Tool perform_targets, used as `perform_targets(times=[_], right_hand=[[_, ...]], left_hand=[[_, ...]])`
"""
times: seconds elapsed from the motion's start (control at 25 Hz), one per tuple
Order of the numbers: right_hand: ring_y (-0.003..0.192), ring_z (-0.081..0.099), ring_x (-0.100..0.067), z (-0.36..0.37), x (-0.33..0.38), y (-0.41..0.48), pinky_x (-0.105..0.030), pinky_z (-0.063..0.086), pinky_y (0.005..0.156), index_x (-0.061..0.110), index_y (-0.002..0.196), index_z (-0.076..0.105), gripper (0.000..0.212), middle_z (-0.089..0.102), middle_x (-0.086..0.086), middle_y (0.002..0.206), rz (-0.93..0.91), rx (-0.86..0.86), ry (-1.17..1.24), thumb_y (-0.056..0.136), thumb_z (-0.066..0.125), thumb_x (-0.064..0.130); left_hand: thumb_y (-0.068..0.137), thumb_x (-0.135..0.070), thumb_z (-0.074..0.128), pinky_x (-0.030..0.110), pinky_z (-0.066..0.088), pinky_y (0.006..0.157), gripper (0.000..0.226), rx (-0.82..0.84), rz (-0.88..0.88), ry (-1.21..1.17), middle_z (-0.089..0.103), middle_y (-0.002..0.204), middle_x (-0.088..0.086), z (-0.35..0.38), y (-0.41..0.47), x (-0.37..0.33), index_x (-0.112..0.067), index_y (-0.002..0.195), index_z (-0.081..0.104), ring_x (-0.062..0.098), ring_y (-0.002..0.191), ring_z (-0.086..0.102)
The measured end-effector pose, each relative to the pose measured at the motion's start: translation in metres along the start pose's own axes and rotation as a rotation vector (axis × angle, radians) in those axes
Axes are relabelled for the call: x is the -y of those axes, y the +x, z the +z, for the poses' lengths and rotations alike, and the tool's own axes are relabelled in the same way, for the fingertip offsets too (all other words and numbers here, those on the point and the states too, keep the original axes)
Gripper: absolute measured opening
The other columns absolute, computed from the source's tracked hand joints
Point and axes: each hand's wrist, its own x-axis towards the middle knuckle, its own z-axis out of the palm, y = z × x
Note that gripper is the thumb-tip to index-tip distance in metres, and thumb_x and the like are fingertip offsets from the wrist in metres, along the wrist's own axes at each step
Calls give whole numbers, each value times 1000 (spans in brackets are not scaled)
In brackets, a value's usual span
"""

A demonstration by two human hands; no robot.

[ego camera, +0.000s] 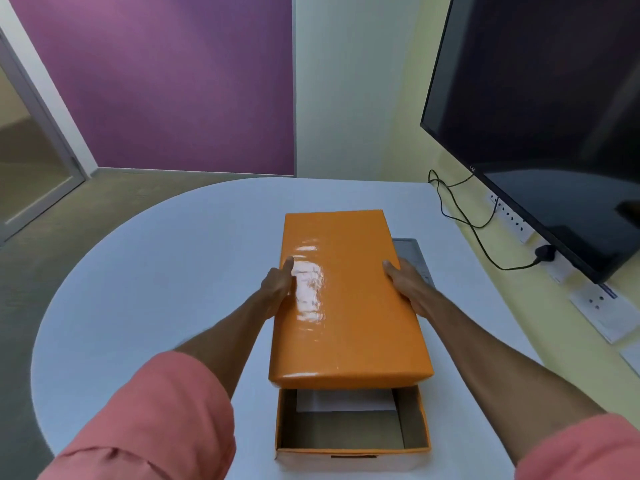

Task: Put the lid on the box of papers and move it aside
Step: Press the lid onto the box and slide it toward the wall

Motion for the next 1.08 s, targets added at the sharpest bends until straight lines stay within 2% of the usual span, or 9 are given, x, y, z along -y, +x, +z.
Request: perform_targets(times=[0.08, 0.24, 0.44, 0.6, 0.92, 1.0, 1.08], right_hand=[[119, 58, -31, 0, -15, -3, -47, 51, 96, 15, 148, 35, 57, 53, -12, 142, 61, 3, 4, 99, 45, 42], [121, 57, -33, 0, -40, -7, -50, 50, 99, 11, 146, 37, 58, 53, -14, 140, 135, 24, -10, 98, 50, 40], [124, 55, -33, 2, -56, -13, -50, 48, 102, 9, 148, 33, 66, 51, -15, 142, 190, 39, 9, 97, 48, 47], [126, 55, -32, 2, -72, -21, -50, 47, 103, 16, 150, 32, 65, 50, -11, 145, 188, 63, 55, 97, 47, 49], [123, 57, -32, 2, -90, -36, -52, 47, 104, 14, 147, 37, 61, 53, -13, 142, 161, 69, 24, 97, 48, 47], [126, 54, -32, 3, -94, -40, -52, 45, 106, 14, 149, 32, 65, 50, -13, 145, 145, 60, -21, 96, 48, 48], [133, 47, -33, 5, -98, -44, -52, 41, 110, 14, 154, 20, 74, 41, -13, 152, 128, 47, -144, 96, 48, 50]], left_hand=[[101, -48, 25, 45, 36, 105, 62, 34, 5, 8, 37, 151, 13, 6, 1, 14, -7, 149, 26, 33, 130, 43], [101, -43, 23, 42, 41, 89, 55, 113, -70, -8, 43, 144, 14, 15, -3, 34, -12, 146, 27, 26, 109, 50], [102, -45, 22, 45, 43, 91, 55, 136, -131, -11, 45, 143, 14, 21, -9, 46, -13, 146, 28, 29, 111, 53], [102, -43, 24, 48, 41, 101, 52, 111, -94, 37, 44, 145, 12, 25, -15, 60, -14, 144, 31, 32, 124, 49], [103, -42, 27, 44, 42, 99, 49, 122, -7, 55, 43, 147, 10, 23, -33, 82, -17, 144, 31, 29, 121, 50], [102, -41, 29, 42, 43, 96, 49, 120, 34, 87, 41, 148, 8, 25, -39, 87, -18, 146, 27, 31, 125, 48], [102, -37, 35, 43, 43, 99, 49, 109, 119, 145, 42, 147, 7, 27, -46, 92, -17, 145, 25, 33, 129, 48]])
